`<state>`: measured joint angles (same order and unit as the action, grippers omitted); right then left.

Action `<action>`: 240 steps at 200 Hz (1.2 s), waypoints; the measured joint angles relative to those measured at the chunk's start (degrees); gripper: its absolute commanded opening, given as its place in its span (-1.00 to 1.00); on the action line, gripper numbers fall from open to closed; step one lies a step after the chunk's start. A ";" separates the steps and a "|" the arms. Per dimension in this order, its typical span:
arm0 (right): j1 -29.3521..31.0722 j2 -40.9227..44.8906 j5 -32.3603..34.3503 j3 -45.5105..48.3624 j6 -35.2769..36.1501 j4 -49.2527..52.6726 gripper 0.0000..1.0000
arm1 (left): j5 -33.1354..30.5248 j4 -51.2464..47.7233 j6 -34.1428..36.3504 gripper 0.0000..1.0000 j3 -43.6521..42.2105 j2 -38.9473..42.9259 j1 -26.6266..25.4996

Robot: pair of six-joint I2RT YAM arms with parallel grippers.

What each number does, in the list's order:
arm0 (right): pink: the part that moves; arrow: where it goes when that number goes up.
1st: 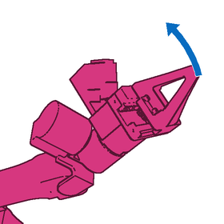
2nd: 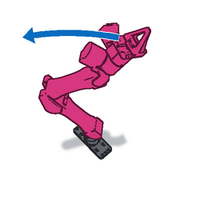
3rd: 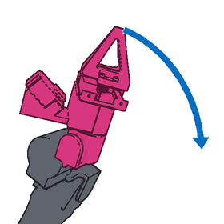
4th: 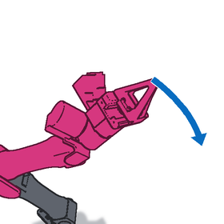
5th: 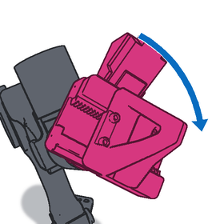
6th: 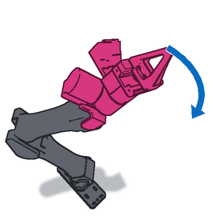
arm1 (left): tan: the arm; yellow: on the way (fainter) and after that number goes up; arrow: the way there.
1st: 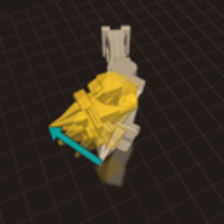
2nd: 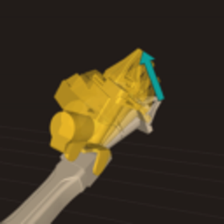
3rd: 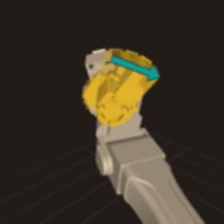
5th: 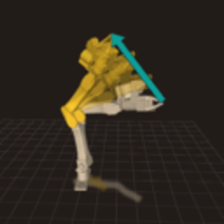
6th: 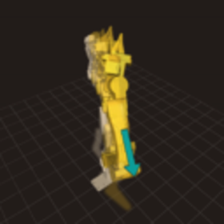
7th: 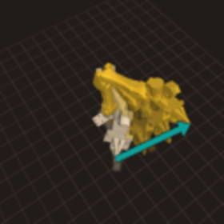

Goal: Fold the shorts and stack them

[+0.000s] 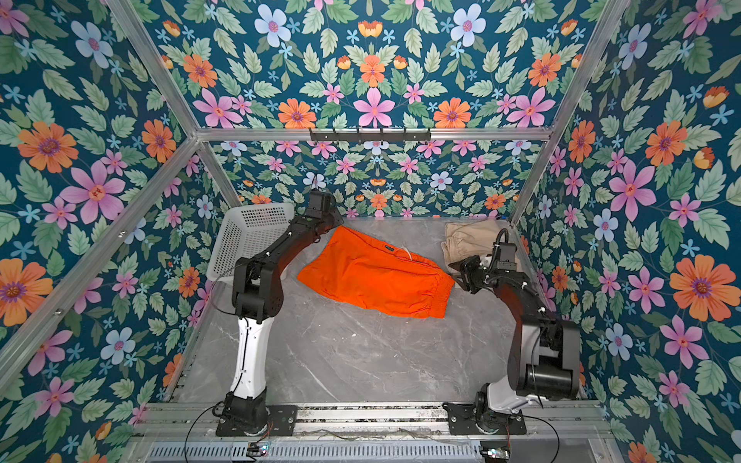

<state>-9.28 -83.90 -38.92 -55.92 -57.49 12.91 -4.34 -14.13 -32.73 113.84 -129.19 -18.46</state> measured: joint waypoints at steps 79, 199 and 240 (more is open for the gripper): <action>15.85 -4.61 9.62 -6.71 10.16 5.79 -0.12 | 10.80 11.02 2.67 0.02 -26.91 15.28 0.09; 15.39 -18.12 13.64 -2.29 15.89 3.13 -0.15 | 14.56 15.65 -1.92 0.01 -45.13 15.15 0.20; 15.43 -14.64 13.79 0.83 19.08 5.60 -0.16 | 13.25 20.31 -4.87 0.00 -61.77 26.38 0.07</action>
<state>6.15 -98.54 -25.12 -55.09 -38.41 18.50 8.91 6.17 -37.60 52.07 -102.80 -18.39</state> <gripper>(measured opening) 0.421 0.499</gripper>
